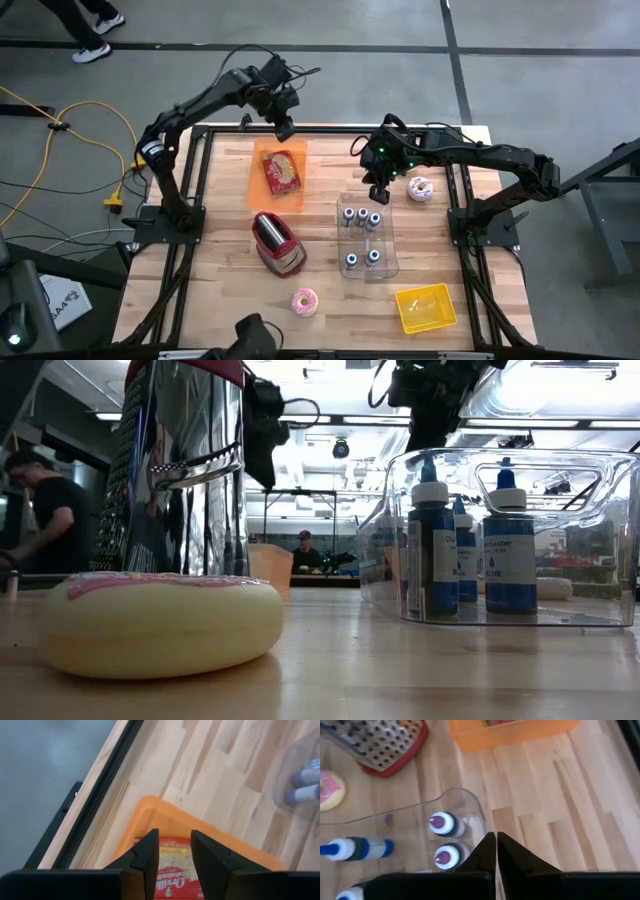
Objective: Pick & Place Food Item
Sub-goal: Put the black donut into the yellow bin
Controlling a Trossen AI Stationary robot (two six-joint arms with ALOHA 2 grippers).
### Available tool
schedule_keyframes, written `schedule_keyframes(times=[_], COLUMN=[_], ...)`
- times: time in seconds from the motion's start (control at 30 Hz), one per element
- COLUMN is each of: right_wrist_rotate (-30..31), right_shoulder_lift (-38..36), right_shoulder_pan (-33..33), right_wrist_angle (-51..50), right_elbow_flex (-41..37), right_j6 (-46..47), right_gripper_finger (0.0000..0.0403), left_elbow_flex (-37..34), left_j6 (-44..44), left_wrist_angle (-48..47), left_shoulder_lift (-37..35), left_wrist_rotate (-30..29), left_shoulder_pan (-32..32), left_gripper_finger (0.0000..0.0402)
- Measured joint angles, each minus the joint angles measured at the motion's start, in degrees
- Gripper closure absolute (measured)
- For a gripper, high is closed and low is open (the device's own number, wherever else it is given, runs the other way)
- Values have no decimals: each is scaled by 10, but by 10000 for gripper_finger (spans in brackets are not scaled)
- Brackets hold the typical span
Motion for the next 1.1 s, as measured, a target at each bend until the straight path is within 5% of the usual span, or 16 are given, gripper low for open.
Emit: schedule_keyframes(times=[0.53,0.93,1.1], right_wrist_rotate=[71,88,88], right_shoulder_lift=[0,0,0], right_shoulder_pan=[-14,-77,-117], right_wrist_angle=[-53,-104,-145], right_elbow_flex=[0,0,-3], right_j6=[27,39,37], right_gripper_finger=[399,399,399], left_elbow_flex=[0,0,0], left_j6=[-6,-6,-6], left_wrist_angle=[47,78,70], left_shoulder_lift=[-19,-74,-84], left_wrist_rotate=[1,2,46], left_shoulder_pan=[-90,-76,-61], left_gripper_finger=[293,293,293])
